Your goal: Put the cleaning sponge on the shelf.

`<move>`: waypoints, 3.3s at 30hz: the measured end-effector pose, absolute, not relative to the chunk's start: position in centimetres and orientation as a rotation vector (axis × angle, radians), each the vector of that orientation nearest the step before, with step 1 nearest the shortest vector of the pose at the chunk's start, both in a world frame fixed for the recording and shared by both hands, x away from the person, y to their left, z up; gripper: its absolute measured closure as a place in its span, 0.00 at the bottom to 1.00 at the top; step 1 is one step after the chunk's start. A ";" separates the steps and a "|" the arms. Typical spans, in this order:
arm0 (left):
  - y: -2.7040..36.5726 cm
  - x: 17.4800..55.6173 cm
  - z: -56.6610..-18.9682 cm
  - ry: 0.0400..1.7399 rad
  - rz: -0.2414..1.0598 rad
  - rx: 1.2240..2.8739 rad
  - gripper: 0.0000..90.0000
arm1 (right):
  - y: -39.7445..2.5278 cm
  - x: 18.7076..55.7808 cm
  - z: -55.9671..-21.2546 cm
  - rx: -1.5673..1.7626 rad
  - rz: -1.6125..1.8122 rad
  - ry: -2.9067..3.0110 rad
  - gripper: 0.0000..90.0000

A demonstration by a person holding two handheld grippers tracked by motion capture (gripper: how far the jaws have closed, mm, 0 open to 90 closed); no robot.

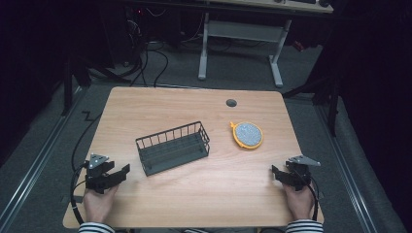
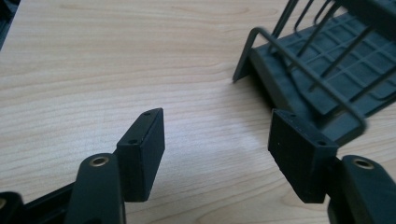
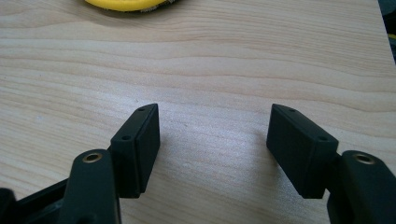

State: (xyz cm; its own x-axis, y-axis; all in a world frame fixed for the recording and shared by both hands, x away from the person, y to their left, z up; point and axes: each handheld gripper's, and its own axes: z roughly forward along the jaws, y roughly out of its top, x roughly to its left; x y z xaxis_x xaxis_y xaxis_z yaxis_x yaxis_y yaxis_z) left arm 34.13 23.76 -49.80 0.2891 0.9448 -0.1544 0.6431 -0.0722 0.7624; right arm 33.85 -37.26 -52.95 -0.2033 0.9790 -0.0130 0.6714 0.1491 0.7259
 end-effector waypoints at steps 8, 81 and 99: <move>23.7 34.0 -47.2 1.418 0.456 1.780 0.38 | -37.3 33.9 -52.9 1.568 0.824 1.944 0.38; 17.1 41.1 -44.7 1.332 0.396 1.927 0.81 | -37.3 33.9 -53.0 1.561 0.826 1.949 0.37; 13.3 40.7 -44.8 1.274 0.375 1.941 0.81 | -37.2 33.9 -53.0 1.560 0.825 1.952 0.37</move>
State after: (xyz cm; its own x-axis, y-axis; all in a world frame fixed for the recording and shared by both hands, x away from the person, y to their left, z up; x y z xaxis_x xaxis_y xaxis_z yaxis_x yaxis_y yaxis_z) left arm 40.72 13.30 -44.77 0.4568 0.8749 -0.1608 0.6485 -0.2038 0.7334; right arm 33.85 -37.24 -52.96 -0.2144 0.9766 -0.0148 0.6702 0.1581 0.7251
